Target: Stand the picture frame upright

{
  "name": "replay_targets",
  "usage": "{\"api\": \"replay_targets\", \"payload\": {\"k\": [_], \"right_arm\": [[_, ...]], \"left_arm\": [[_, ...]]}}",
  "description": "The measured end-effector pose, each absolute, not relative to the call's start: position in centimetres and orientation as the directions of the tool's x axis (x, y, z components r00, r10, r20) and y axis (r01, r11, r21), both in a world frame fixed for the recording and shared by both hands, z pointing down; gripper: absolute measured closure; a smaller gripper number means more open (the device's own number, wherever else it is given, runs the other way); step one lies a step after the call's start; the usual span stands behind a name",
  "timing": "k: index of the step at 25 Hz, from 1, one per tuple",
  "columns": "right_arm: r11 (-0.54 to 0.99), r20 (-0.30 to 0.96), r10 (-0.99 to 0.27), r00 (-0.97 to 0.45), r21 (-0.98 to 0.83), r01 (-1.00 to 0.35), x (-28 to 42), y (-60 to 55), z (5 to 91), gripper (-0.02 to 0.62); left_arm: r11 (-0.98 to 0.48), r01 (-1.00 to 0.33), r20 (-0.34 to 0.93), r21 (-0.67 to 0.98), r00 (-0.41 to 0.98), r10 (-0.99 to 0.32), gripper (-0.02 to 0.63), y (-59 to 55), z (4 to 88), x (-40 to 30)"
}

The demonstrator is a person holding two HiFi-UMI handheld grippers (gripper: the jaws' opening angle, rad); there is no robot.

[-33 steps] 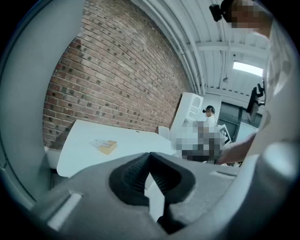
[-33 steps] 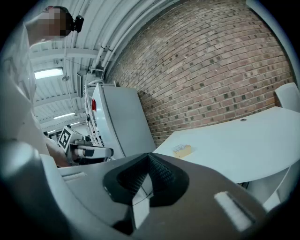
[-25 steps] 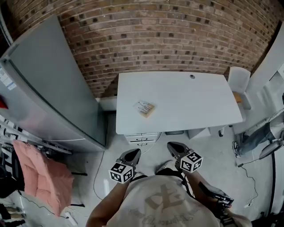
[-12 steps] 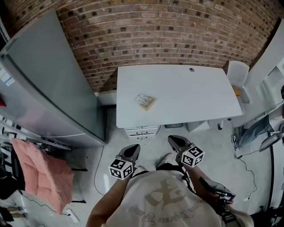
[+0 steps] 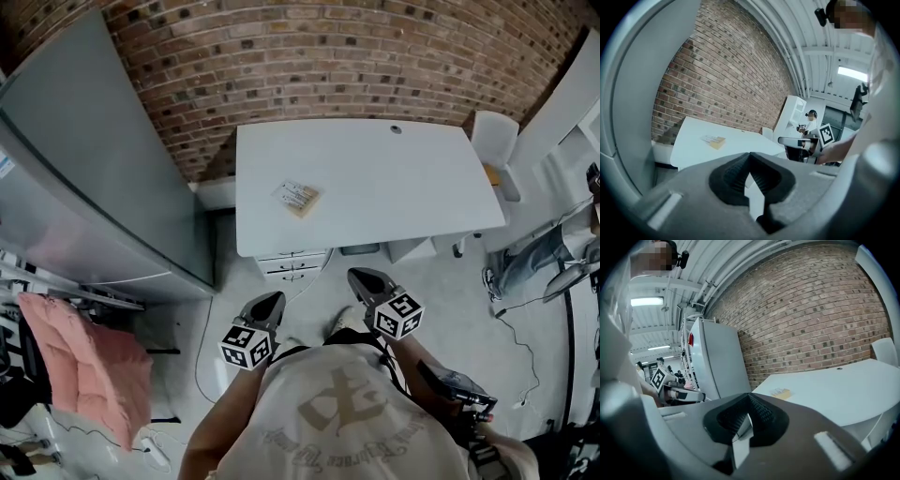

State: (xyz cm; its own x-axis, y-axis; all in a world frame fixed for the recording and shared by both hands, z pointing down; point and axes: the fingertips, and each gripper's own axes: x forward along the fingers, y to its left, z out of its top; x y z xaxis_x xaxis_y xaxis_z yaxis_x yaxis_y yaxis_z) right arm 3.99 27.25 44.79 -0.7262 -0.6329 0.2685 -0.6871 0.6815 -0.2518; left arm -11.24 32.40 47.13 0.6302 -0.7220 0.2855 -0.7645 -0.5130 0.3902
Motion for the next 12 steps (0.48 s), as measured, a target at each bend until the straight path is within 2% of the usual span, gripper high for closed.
{"api": "replay_targets", "payload": {"k": [12], "right_arm": [[0.725,0.285,-0.592,-0.754,-0.219,-0.653,2.98,26.31,45.54,0.588]], "left_arm": [[-0.506,-0.775,0.3,0.379,0.62,-0.725,0.603,31.89,47.46,-11.18]]}}
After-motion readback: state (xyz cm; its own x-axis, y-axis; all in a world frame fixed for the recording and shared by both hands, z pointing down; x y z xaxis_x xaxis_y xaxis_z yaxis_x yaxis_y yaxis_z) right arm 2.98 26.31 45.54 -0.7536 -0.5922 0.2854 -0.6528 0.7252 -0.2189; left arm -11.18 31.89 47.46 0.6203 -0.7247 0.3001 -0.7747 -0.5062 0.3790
